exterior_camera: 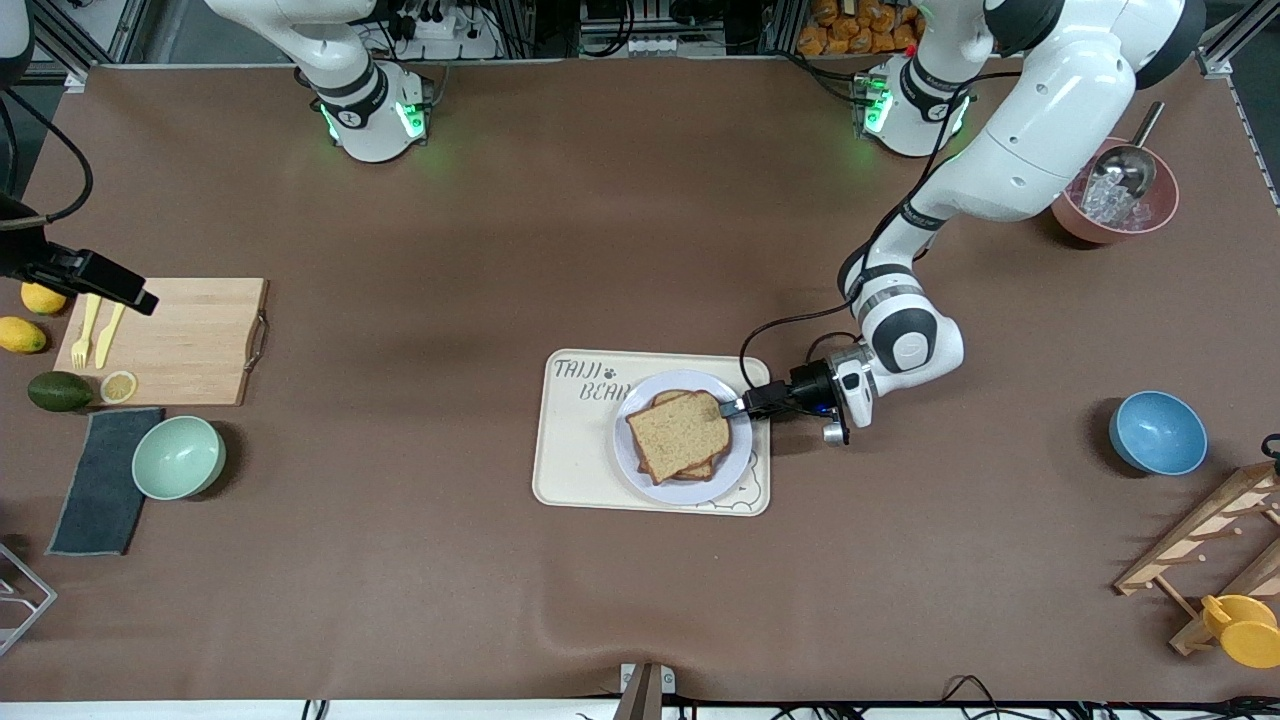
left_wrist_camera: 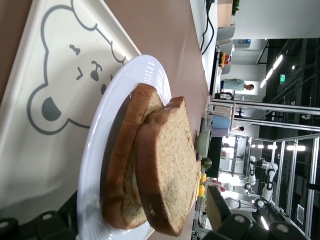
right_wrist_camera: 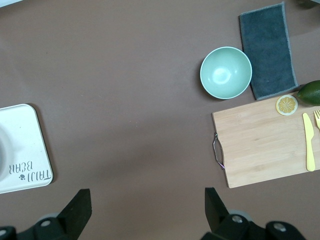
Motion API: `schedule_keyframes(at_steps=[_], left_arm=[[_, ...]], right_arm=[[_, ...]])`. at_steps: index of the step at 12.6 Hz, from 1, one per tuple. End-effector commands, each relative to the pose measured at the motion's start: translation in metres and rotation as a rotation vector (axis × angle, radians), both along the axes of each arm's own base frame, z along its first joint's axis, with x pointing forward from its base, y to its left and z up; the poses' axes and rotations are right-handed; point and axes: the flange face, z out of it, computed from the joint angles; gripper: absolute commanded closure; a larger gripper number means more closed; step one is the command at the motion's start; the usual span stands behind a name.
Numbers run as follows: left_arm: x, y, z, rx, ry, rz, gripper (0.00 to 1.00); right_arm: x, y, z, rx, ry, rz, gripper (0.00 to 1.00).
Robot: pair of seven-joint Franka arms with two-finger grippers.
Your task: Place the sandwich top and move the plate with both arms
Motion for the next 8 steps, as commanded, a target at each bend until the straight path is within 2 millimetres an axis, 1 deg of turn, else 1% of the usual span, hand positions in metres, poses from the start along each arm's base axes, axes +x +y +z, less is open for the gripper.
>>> schedule_keyframes(at_steps=[1,4,6,7,8], left_arm=[[0.001,0.01,-0.009,0.06,0.029,0.017,0.0],[0.0,0.001,-0.001,0.063,0.054,0.021,0.0],[0.0,0.001,0.001,0.076,0.052,0.025,0.0],[0.0,0.0,0.006,0.083,0.047,0.026,0.0],[0.0,0.002,0.006,0.092,0.054,0.033,0.0]], right_arm=[[-0.002,-0.004,0.002,-0.015,0.006,-0.021,0.0],[-0.002,-0.003,0.002,-0.015,0.006,-0.019,0.0],[-0.002,-0.004,0.0,-0.015,0.009,-0.021,0.0],[-0.002,-0.004,0.001,-0.015,0.008,-0.021,0.0],[-0.001,-0.002,0.001,-0.017,0.006,-0.016,0.0]])
